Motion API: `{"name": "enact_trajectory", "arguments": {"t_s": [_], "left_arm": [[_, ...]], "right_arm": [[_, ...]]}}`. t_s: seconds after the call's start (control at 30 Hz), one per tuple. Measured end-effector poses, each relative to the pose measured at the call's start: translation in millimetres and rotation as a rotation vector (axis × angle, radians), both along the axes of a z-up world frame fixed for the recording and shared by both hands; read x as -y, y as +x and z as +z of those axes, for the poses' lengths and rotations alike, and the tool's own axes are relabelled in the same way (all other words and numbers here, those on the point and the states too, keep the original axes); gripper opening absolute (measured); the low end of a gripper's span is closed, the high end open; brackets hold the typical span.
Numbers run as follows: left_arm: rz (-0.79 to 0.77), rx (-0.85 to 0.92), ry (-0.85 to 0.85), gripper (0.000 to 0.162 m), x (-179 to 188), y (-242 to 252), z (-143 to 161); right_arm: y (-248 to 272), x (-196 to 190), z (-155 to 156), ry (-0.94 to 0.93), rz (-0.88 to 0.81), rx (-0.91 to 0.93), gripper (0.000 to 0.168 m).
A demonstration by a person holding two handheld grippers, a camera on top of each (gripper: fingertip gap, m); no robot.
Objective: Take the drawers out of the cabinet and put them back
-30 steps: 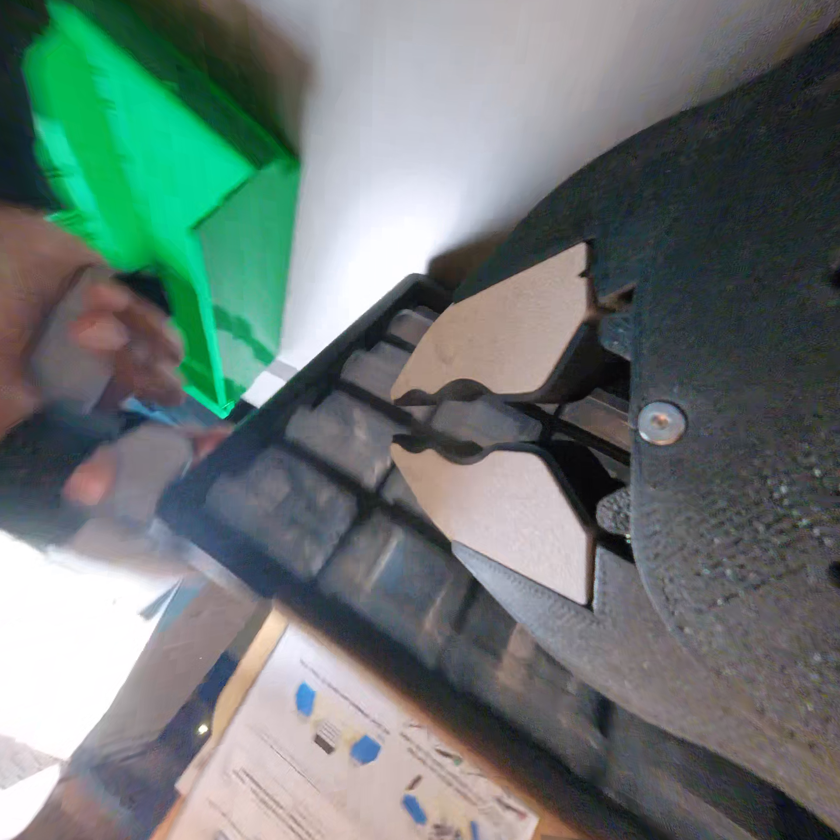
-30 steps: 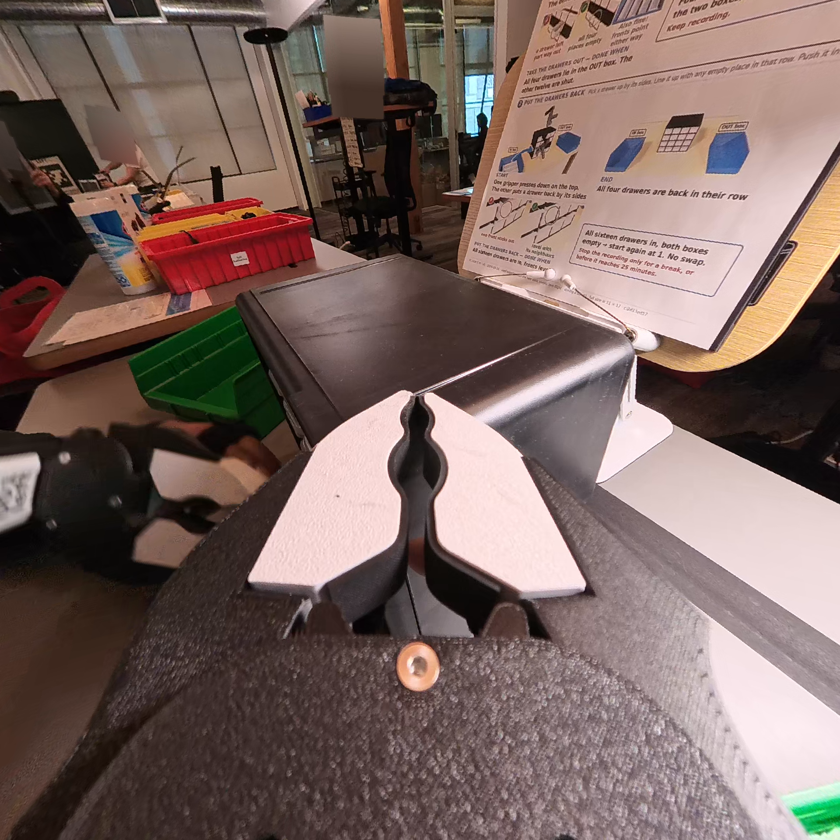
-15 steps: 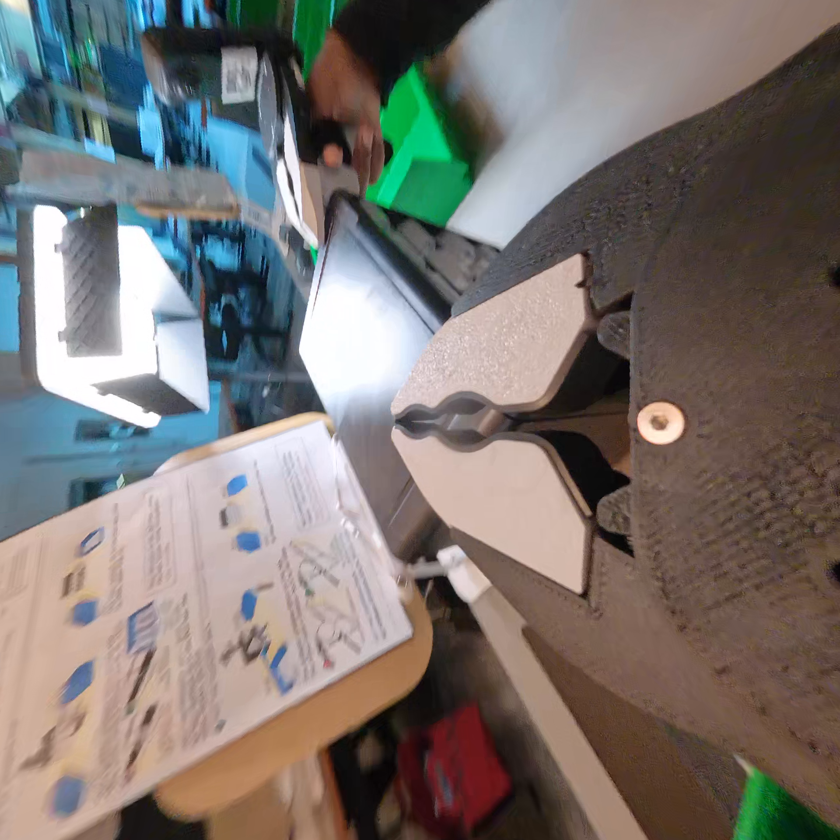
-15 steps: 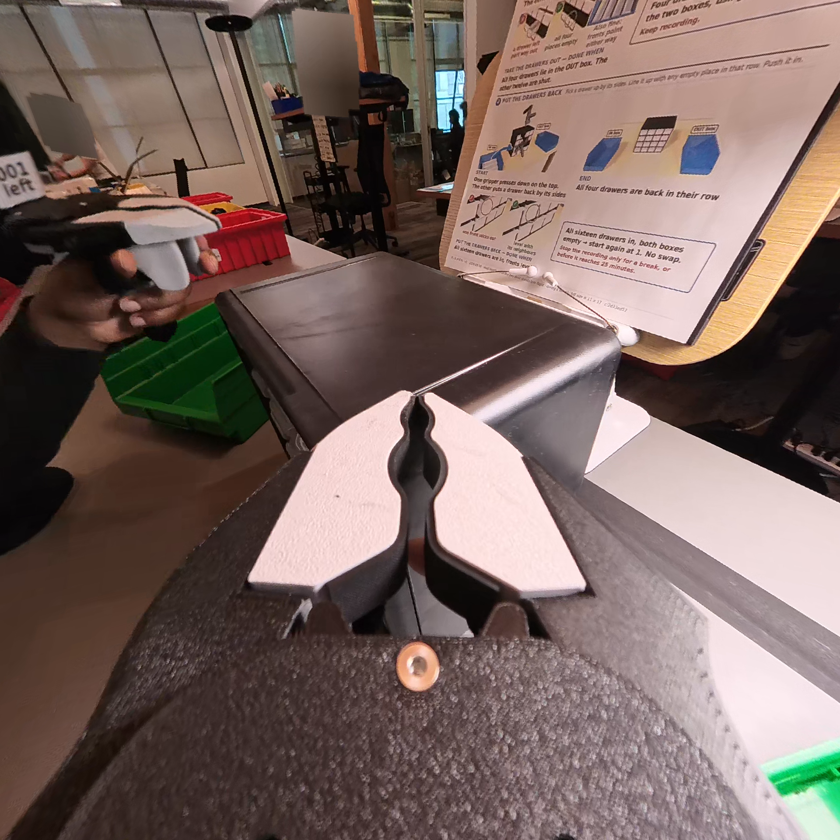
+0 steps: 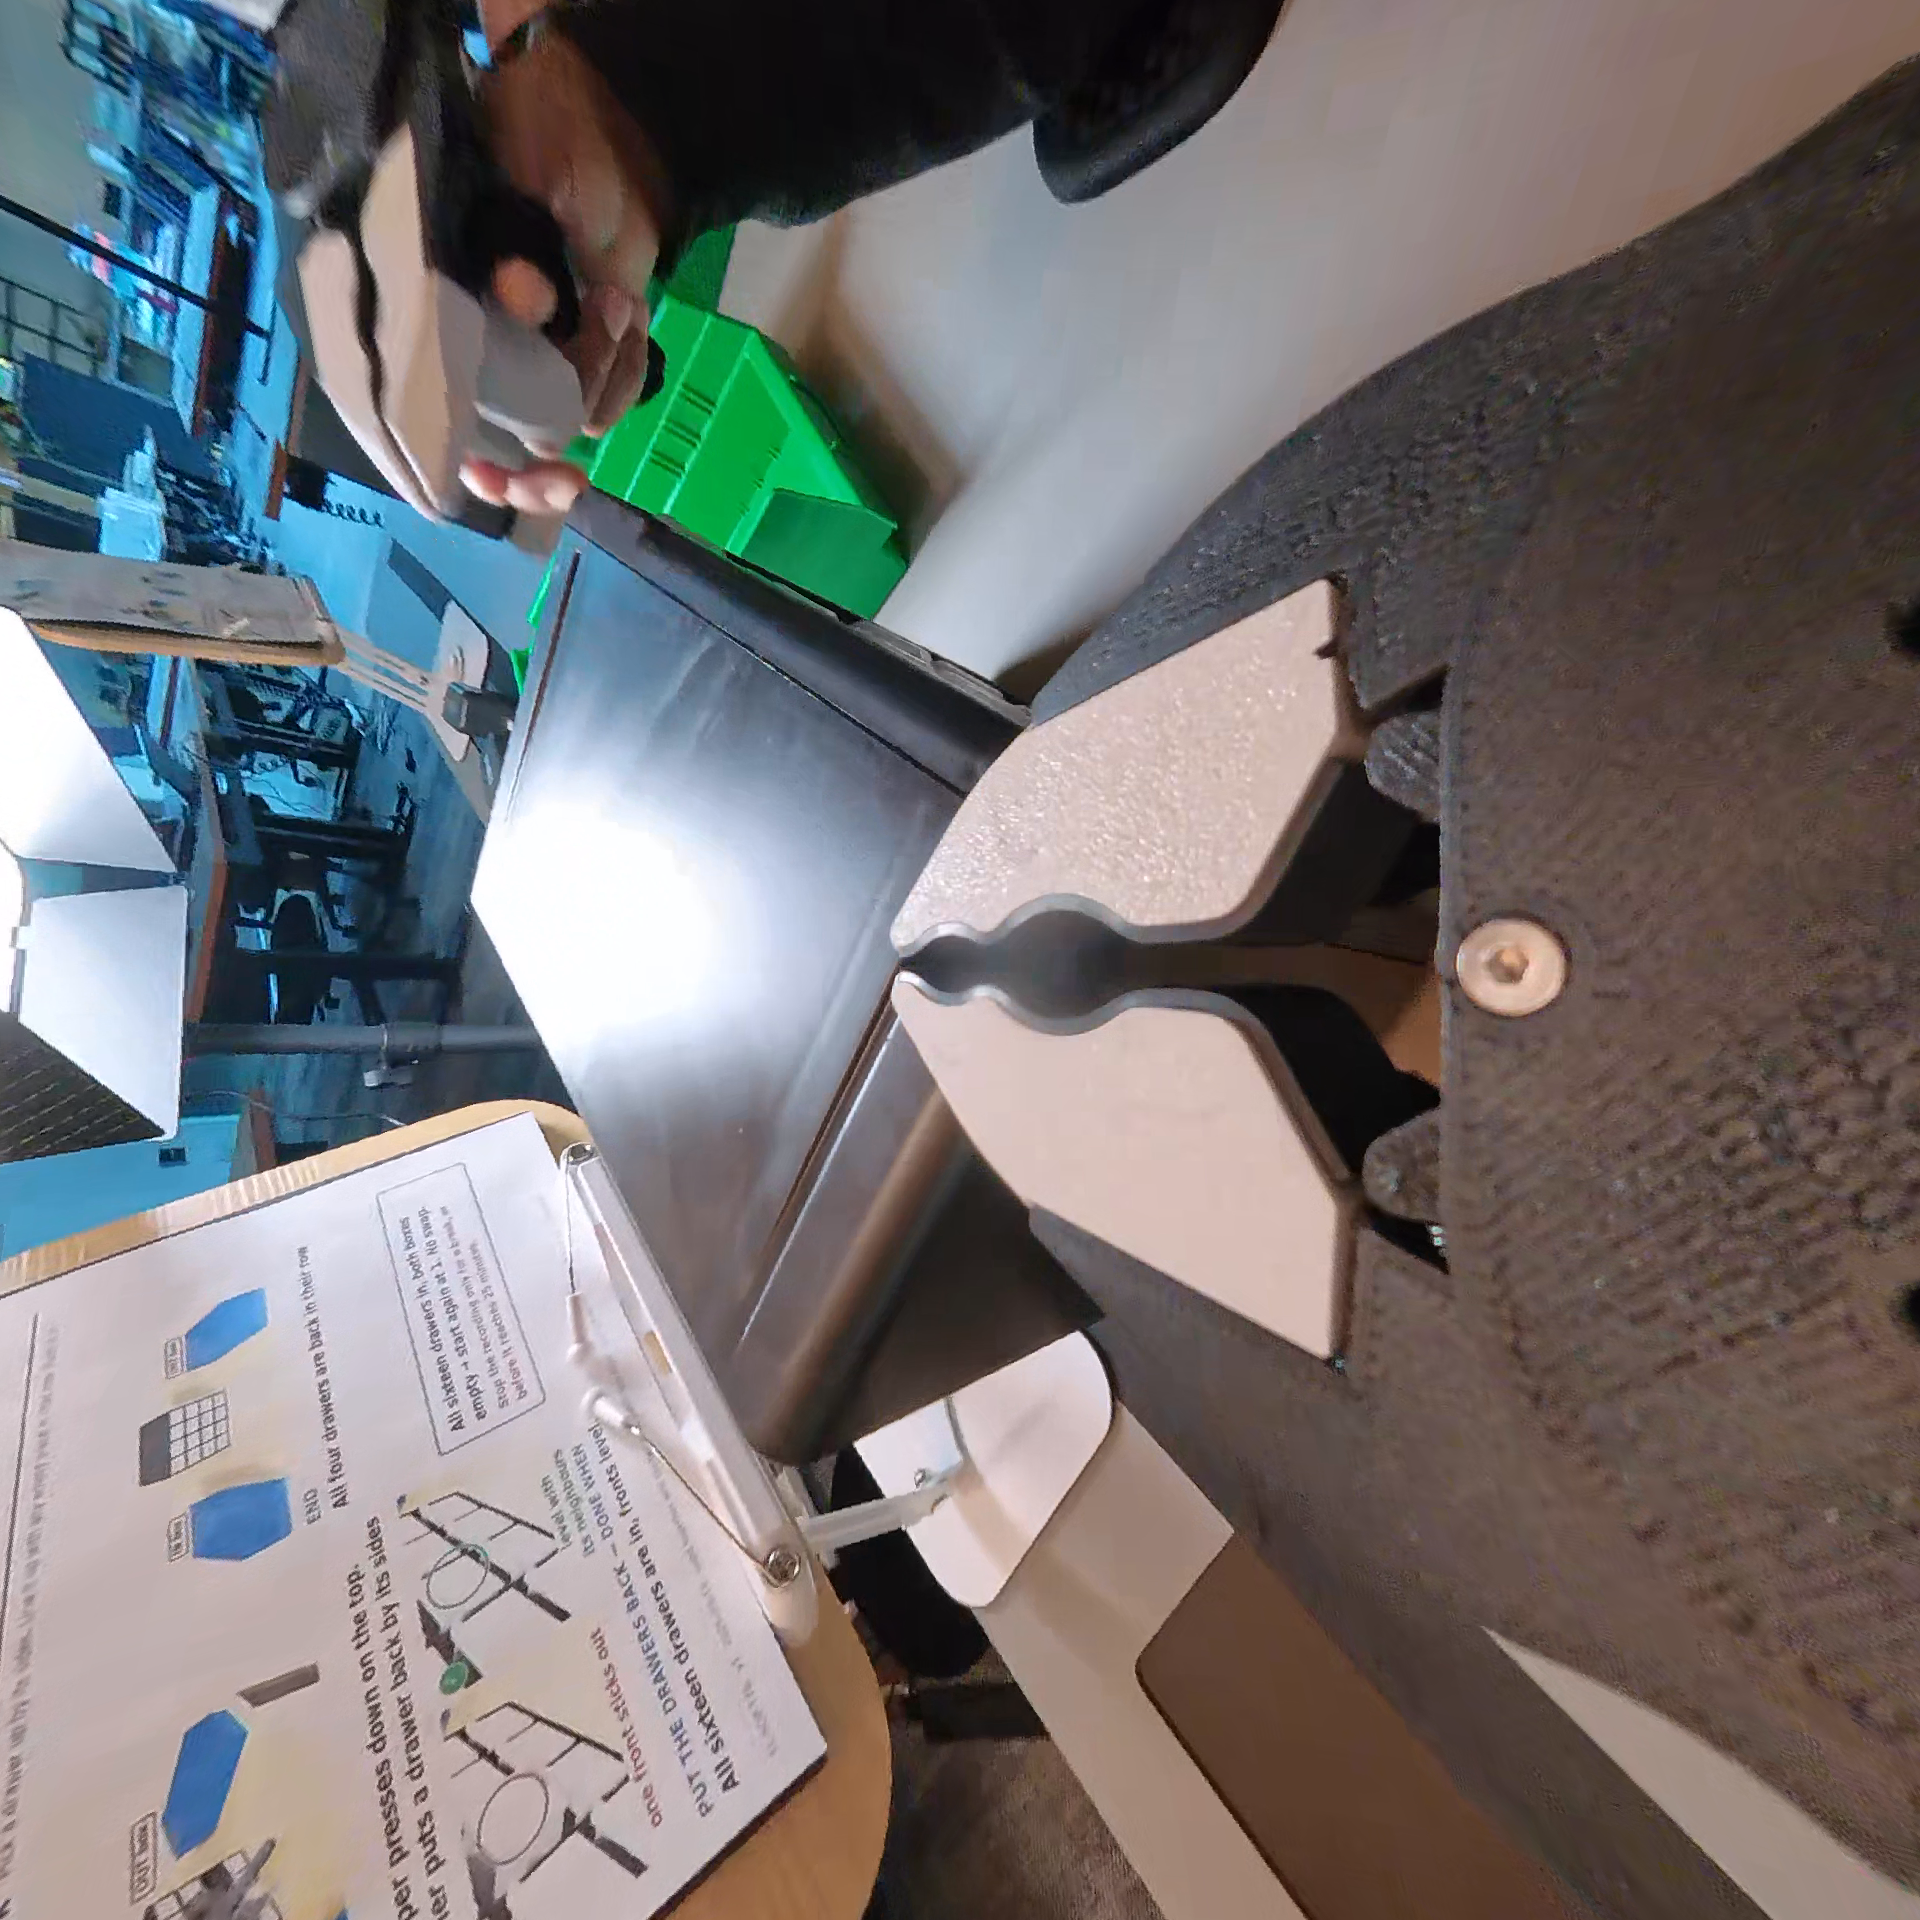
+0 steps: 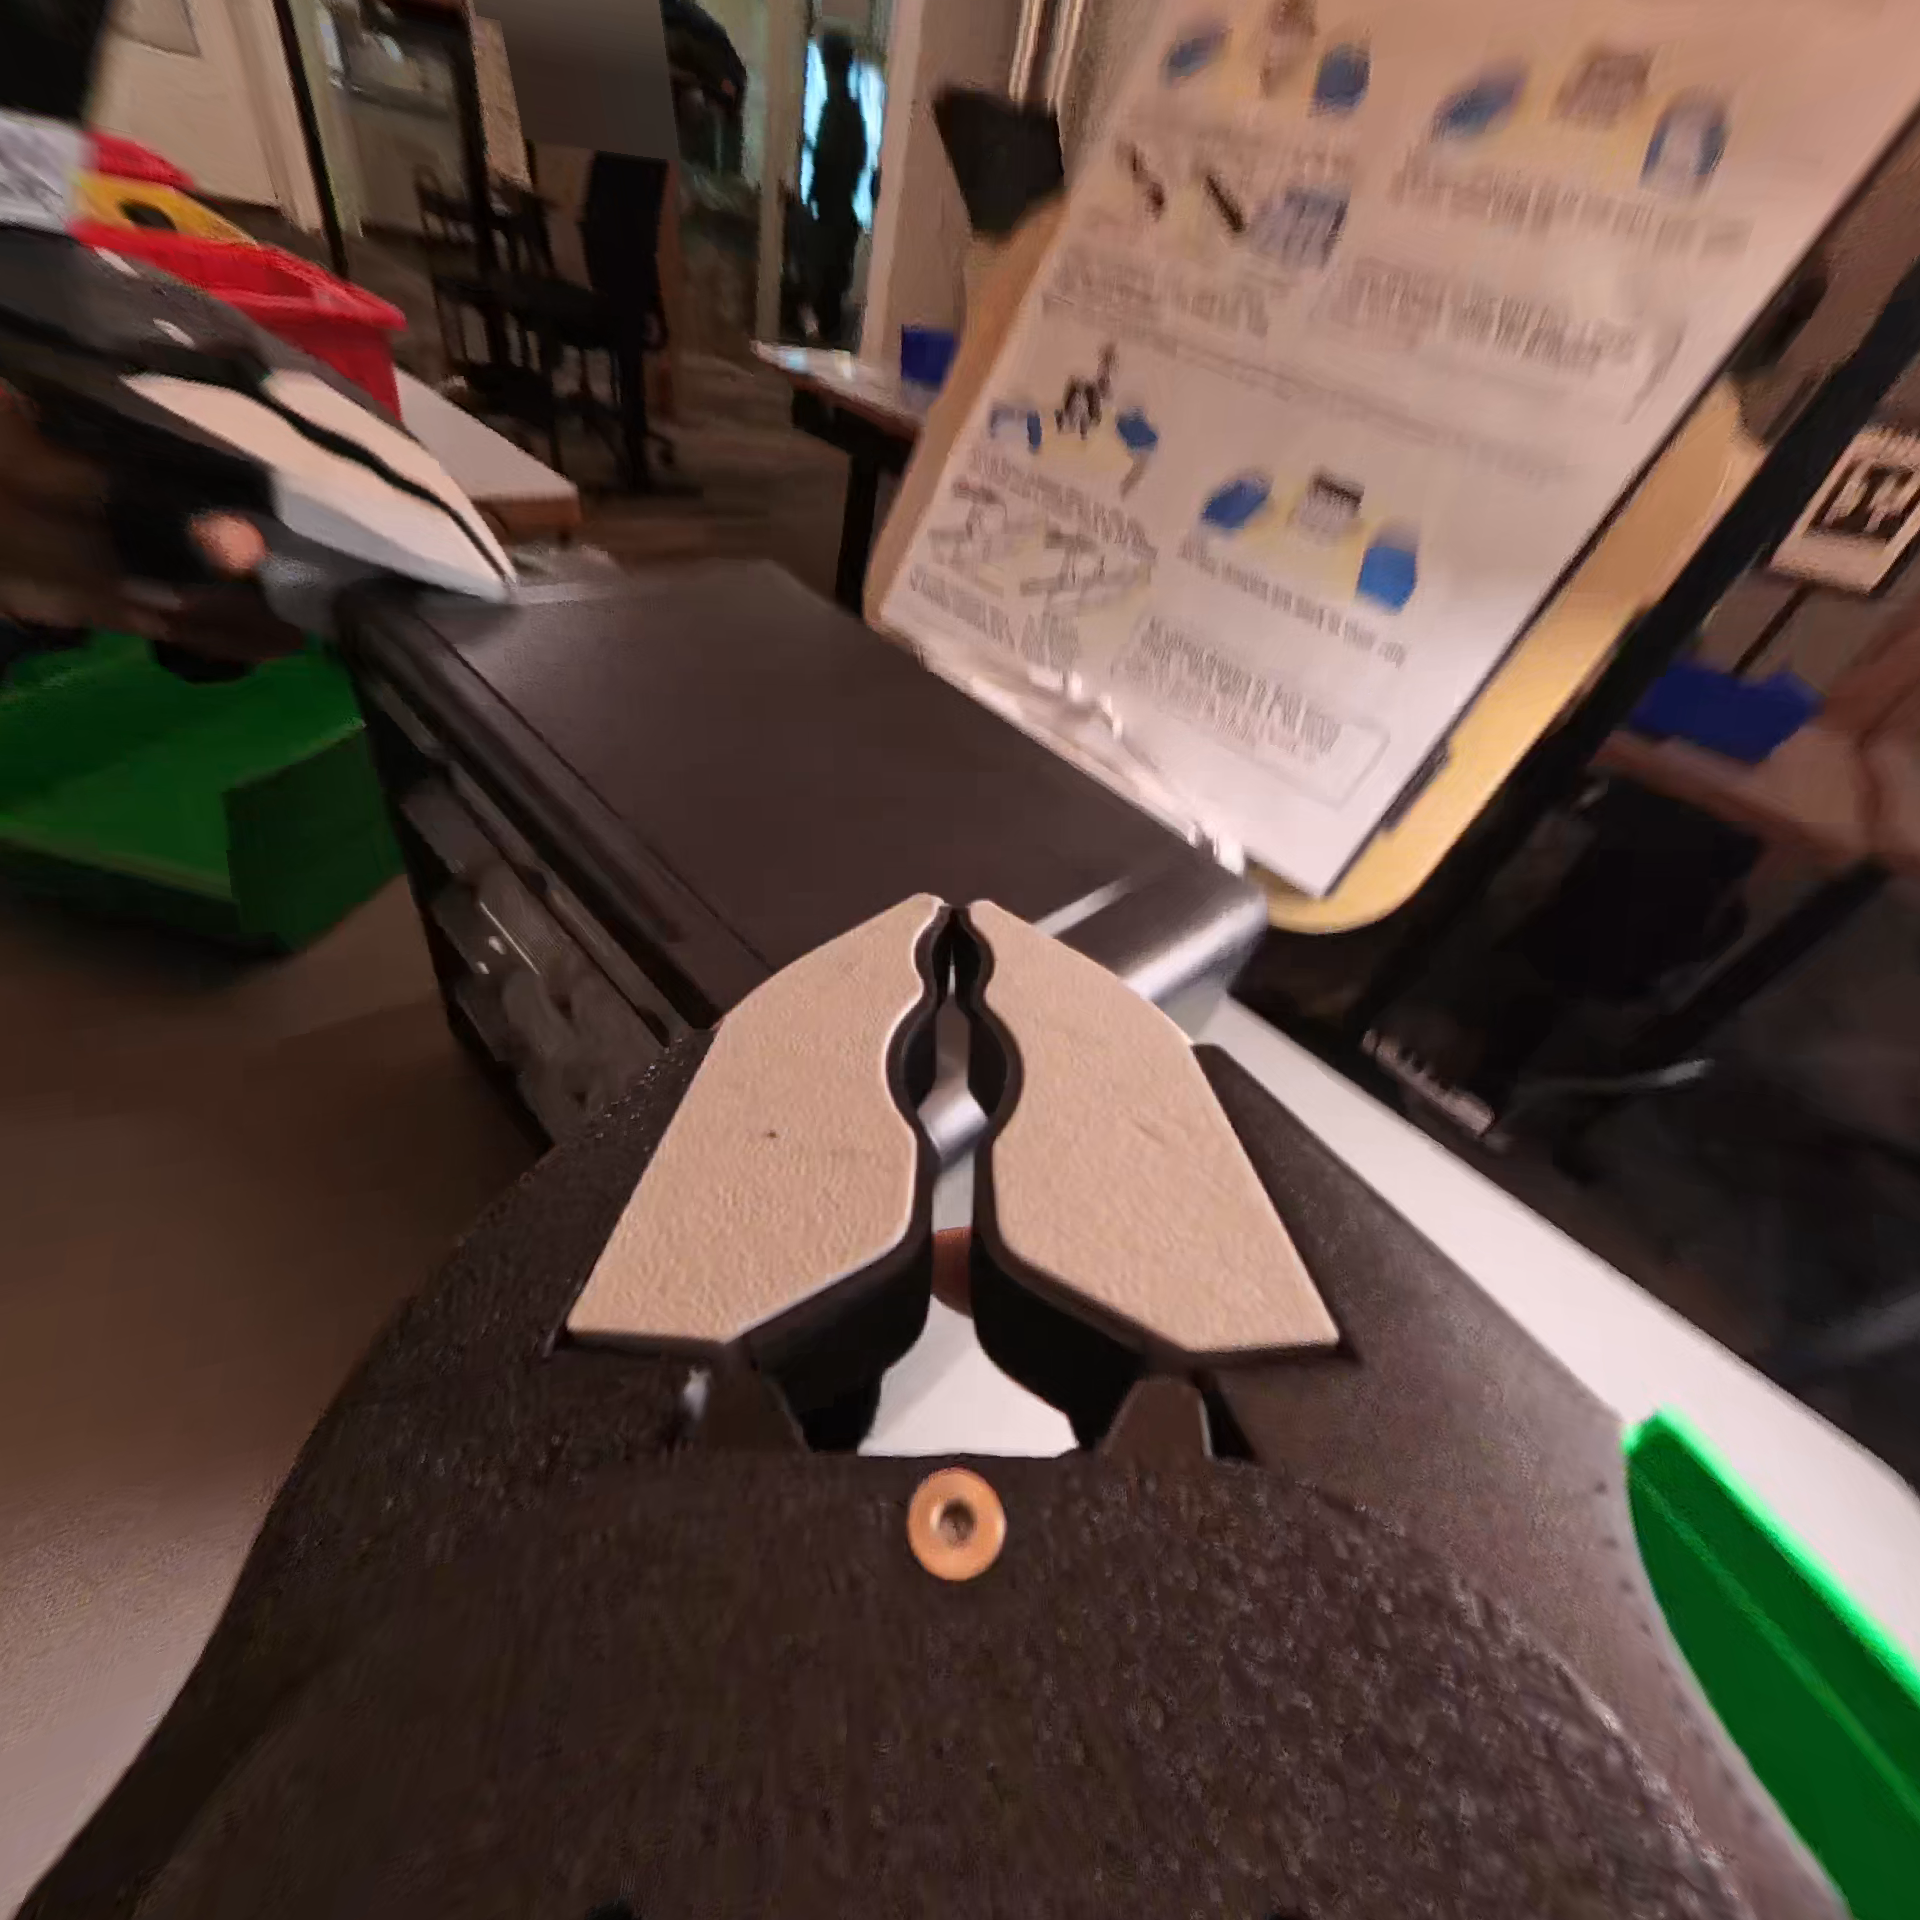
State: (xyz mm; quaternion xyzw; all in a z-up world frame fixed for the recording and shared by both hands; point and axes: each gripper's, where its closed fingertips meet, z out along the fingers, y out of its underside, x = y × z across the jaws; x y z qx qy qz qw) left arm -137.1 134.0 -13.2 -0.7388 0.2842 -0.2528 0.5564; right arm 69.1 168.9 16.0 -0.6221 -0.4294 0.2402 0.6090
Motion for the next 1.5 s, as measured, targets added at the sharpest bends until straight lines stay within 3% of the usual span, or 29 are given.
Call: {"name": "enact_trajectory", "arguments": {"t_s": [0.03, 0.1, 0.17, 0.27, 0.4, 0.5, 0.6, 0.8, 1.03, 1.3, 1.33, 1.4, 1.5], "left_arm": [[-0.007, 0.012, -0.004, 0.0, 0.0, 0.0, 0.0], [-0.014, 0.023, -0.006, 0.0, 0.1, -0.1, 0.0], [-0.013, 0.023, -0.003, 0.0, 0.2, -0.1, -0.1], [-0.007, 0.02, 0.005, 0.0, 0.3, -0.3, -0.2], [0.008, 0.021, 0.015, 0.0, 0.6, -0.8, -0.1], [0.017, 0.018, 0.023, 0.0, 0.5, -1.3, -0.2], [0.016, 0.016, 0.024, 0.0, 0.5, -1.3, -0.3], [0.012, 0.019, 0.021, 0.0, 0.5, -1.1, -0.2], [0.027, -0.005, 0.031, 0.0, 1.0, -1.3, -0.2], [0.031, -0.021, 0.04, 0.0, 1.2, -1.3, 0.0], [0.03, -0.019, 0.039, 0.0, 1.2, -1.3, 0.0], [0.03, -0.015, 0.039, 0.0, 1.3, -1.3, 0.0], [0.03, -0.012, 0.04, 0.0, 1.4, -1.3, 0.1]], "right_arm": [[-7.2, 15.1, 17.6, 0.058, 0.029, -0.031, 0.0], [-28.5, 55.5, 44.7, 0.132, 0.138, -0.08, 0.0], [-57.3, 95.7, 46.2, 0.181, 0.266, -0.033, 0.001], [-103.5, 131.8, -4.9, 0.195, 0.409, 0.227, 0.009], [-151.7, 139.1, -104.9, 0.127, 0.486, 0.528, 0.018], [-175.3, 119.8, -157.9, 0.192, 0.383, 0.649, 0.019], [-183.0, 89.6, -181.5, 0.405, 0.191, 0.751, 0.026], [-189.7, 71.3, -192.0, 0.712, -0.006, 0.791, 0.019], [-190.7, 69.3, -195.2, 0.785, -0.056, 0.793, 0.011], [-179.6, 116.5, -198.2, 0.579, 0.179, 0.846, 0.011], [-176.8, 123.3, -198.4, 0.544, 0.212, 0.845, 0.002], [-171.3, 136.0, -203.7, 0.441, 0.293, 0.853, 0.0], [-169.6, 132.9, -199.4, 0.386, 0.286, 0.814, 0.012]]}}
